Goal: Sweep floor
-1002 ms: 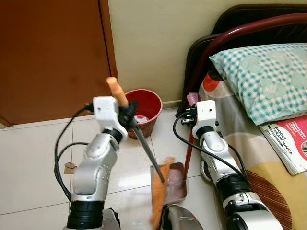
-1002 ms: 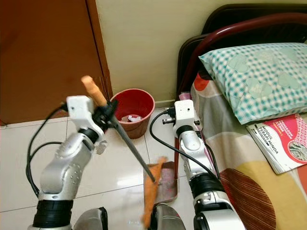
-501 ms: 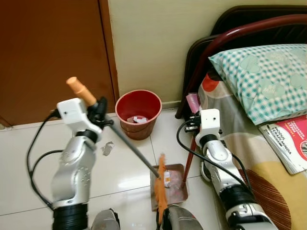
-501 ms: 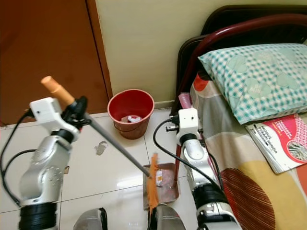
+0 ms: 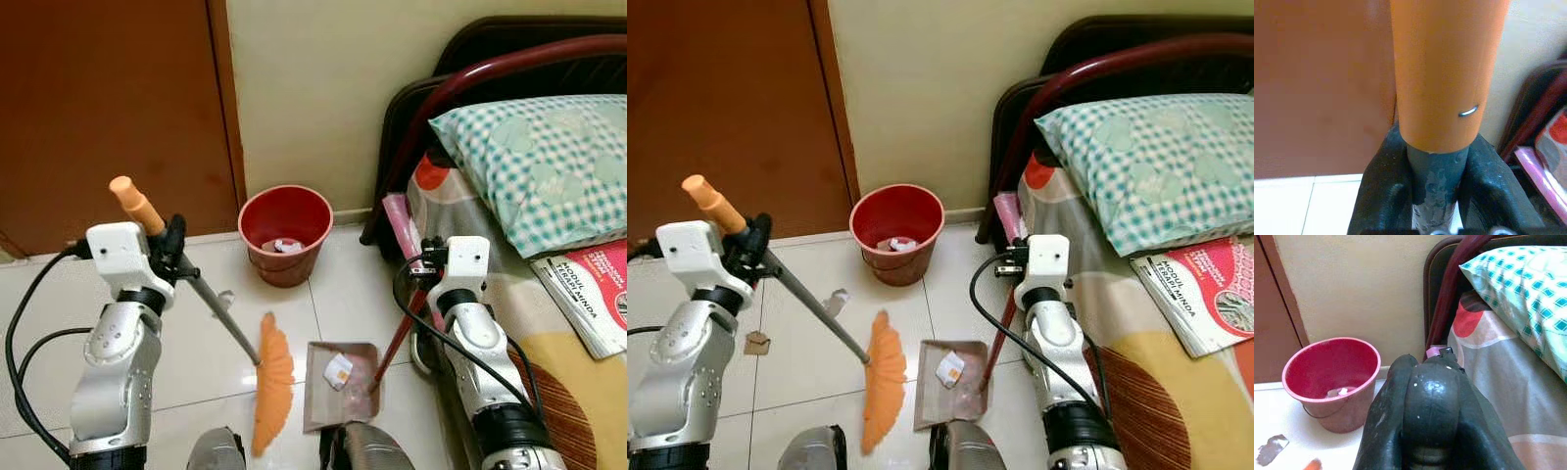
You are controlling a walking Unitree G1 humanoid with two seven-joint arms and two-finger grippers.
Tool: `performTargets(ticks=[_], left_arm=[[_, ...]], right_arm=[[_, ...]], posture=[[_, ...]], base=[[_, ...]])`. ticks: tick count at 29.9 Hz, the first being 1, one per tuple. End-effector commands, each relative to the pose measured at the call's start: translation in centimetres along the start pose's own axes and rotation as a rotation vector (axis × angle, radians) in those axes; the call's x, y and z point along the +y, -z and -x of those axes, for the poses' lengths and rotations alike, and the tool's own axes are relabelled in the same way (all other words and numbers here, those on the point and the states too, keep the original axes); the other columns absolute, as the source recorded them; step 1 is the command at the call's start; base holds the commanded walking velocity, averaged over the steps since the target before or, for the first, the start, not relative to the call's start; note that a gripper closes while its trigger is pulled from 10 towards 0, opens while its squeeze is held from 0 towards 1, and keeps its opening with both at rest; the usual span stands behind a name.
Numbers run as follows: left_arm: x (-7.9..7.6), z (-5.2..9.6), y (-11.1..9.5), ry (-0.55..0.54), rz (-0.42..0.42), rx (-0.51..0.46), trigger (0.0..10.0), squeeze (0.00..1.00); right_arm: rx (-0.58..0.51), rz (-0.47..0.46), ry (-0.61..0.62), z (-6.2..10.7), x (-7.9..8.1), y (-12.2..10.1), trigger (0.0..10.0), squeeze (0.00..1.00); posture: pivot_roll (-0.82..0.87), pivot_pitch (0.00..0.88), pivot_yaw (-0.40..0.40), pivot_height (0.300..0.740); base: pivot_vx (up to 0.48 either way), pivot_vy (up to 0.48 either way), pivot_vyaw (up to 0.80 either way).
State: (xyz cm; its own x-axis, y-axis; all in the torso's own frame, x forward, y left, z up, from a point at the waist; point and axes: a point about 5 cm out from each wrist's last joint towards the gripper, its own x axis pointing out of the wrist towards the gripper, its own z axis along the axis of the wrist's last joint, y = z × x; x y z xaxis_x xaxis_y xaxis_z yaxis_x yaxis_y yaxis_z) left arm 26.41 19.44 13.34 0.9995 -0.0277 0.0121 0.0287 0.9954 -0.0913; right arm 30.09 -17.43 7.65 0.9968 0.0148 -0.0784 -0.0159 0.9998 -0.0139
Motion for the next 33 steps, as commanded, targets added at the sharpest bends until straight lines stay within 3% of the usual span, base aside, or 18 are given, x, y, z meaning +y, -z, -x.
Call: performTargets(ticks=[1,4,9,13,18,20,27,33], left_arm=[[0.1,0.3,0.3,0.016,-0.111,0.005,10.0,0.00],[0.5,0.4,0.7,0.003,-0.197,0.013,10.0,0.00],[0.7,1.0,1.5,-0.032,-0.215,0.039,10.0,0.00],[1.6,1.6,2.4,-0.135,-0.301,0.044,10.0,0.00],[2.0,1.6,2.8,-0.156,-0.318,0.057,10.0,0.00],[2.2,1.7,3.0,-0.175,-0.328,0.059,10.0,0.00],[2.5,1.8,3.7,-0.206,-0.329,0.075,10.0,0.00],[2.6,2.0,4.5,-0.242,-0.314,0.099,10.0,0.00]], right_arm=[[-0.033,-0.021,-0.008,0.1,0.0,-0.9,10.0,0.00],[-0.075,-0.046,-0.020,0.0,0.3,-2.0,10.0,0.00],[-0.124,-0.086,-0.034,0.1,0.4,-3.7,10.0,0.00],[-0.179,-0.137,-0.088,0.6,0.6,-6.1,10.0,0.00],[-0.225,-0.176,-0.141,0.4,1.1,-8.0,10.0,0.00],[-0.253,-0.211,-0.187,-0.1,1.9,-9.8,10.0,0.00],[-0.242,-0.253,-0.226,-0.4,2.7,-11.3,10.0,0.00],[-0.303,-0.317,-0.298,-0.8,3.4,-14.5,10.0,0.00]], posture=[[0.04,0.105,-0.049,0.740],[0.04,0.098,-0.051,0.740],[0.04,0.095,-0.054,0.740],[0.03,0.090,-0.059,0.740],[0.03,0.083,-0.060,0.740],[0.02,0.077,-0.060,0.740],[0.02,0.071,-0.068,0.740],[0.02,0.069,-0.070,0.740]], base=[[0.000,0.000,0.00],[0.000,0.000,0.00],[0.000,0.000,0.00],[0.000,0.000,0.00],[0.000,0.000,0.00],[0.000,0.000,0.00],[0.000,0.000,0.00],[0.000,0.000,0.00]])
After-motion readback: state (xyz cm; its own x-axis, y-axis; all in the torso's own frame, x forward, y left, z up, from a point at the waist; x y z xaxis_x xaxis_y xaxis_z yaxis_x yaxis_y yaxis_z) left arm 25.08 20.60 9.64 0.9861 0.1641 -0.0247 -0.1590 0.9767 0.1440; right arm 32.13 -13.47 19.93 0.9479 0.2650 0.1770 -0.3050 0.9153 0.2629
